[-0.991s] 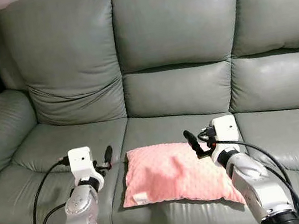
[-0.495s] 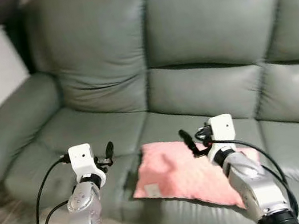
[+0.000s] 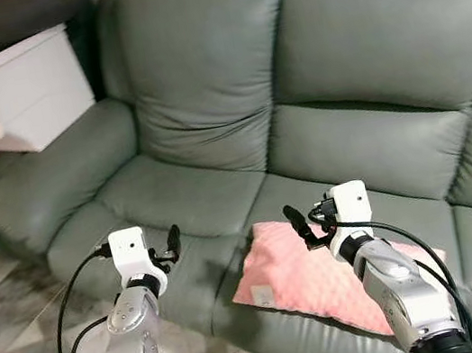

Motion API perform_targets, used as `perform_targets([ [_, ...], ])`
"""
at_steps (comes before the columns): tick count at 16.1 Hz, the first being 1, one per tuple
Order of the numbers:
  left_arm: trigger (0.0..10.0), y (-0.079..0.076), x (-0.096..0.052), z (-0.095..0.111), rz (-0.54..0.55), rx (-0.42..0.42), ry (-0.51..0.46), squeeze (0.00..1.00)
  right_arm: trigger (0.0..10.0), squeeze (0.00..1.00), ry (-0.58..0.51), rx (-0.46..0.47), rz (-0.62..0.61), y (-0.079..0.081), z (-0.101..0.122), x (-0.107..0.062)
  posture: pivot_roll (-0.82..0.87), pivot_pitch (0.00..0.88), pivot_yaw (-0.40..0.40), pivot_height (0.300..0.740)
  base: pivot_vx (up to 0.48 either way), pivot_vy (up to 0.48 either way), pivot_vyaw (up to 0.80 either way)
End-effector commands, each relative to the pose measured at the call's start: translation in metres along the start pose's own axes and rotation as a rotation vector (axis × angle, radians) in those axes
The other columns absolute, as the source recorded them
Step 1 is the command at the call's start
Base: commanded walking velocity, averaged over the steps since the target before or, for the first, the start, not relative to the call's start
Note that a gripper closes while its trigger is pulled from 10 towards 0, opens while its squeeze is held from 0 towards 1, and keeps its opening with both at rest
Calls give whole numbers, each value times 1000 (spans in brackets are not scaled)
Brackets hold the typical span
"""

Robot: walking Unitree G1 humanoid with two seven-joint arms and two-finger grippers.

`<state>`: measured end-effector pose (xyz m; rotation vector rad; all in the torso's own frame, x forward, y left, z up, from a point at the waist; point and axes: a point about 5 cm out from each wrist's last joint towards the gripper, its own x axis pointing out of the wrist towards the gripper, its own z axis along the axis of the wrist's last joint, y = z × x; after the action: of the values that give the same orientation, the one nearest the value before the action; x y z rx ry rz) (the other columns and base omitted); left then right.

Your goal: Move the pillow to the sofa

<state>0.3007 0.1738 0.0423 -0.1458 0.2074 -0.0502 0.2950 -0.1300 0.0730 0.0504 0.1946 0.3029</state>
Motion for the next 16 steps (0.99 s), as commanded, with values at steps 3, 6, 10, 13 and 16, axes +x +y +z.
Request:
perform_targets([
  [3, 10000, 2, -1, -1, 0, -9, 16, 0, 10000, 0, -26, -3, 21, 5, 6, 0, -167, 0, 56, 740, 0, 0, 800],
  [6, 10000, -3, 3, 1, -20, -6, 16, 0, 10000, 0, -26, -8, 31, 5, 6, -1, -176, 0, 60, 740, 0, 0, 800],
  [10, 10000, -3, 5, 2, -29, 15, 15, 0, 10000, 0, -29, -11, 54, 8, 6, -1, -175, 0, 60, 740, 0, 0, 800],
  [13, 10000, -3, 5, 2, -24, 2, 17, 0, 10000, 0, -30, 1, 63, 10, 6, 0, -173, 0, 59, 740, 0, 0, 800],
  [16, 10000, -2, 5, 1, -22, 2, 19, 0, 10000, 0, -34, 26, 63, 10, 7, 0, -173, 0, 59, 740, 0, 0, 190],
])
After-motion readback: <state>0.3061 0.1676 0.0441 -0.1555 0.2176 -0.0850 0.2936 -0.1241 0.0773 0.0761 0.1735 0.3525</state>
